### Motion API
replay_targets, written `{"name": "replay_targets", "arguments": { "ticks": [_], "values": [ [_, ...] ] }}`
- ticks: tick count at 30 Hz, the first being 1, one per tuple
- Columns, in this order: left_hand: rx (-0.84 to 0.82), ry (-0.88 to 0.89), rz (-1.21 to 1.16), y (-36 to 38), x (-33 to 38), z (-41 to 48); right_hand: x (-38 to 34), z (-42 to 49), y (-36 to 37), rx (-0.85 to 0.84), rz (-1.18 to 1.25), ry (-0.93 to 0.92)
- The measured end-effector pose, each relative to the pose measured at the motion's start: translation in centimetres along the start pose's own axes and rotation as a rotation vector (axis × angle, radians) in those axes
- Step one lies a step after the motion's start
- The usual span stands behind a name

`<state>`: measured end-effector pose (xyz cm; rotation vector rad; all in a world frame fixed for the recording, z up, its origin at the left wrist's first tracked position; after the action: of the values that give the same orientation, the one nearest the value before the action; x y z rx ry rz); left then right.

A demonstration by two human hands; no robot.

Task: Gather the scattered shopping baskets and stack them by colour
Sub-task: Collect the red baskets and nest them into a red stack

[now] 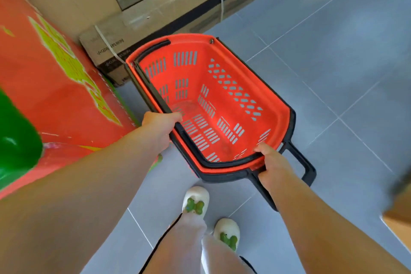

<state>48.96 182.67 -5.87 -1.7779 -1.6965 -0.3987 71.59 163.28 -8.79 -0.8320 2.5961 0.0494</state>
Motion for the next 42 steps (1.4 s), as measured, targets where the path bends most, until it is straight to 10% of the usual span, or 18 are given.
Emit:
{"name": "replay_targets", "arguments": {
  "ticks": [15,29,42],
  "values": [
    [-0.227,0.033,-0.084,-2.0,4.0,-26.3,-5.4,-20.7,-14.3,0.033,0.045,-0.222],
    [0.052,0.133,-0.334,-7.1,-8.0,-42.2,-5.0,-27.4,-24.1,-0.287,-0.311,-0.388],
    [0.362,0.000,-0.602,-23.4,-21.0,-49.4,6.4,-35.3,-16.8,-0.482,-0.702,-0.408]
  ]
}}
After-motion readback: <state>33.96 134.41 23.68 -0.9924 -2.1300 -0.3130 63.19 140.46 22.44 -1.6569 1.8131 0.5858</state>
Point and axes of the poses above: each hand's wrist, its own z-axis towards the middle knuckle, its own y-axis out of the palm, x = y × z, the point moved 7 cm from there along z, towards the middle knuckle, and after that the axes turned 3 degrees about -z, right-handed, at the moved point
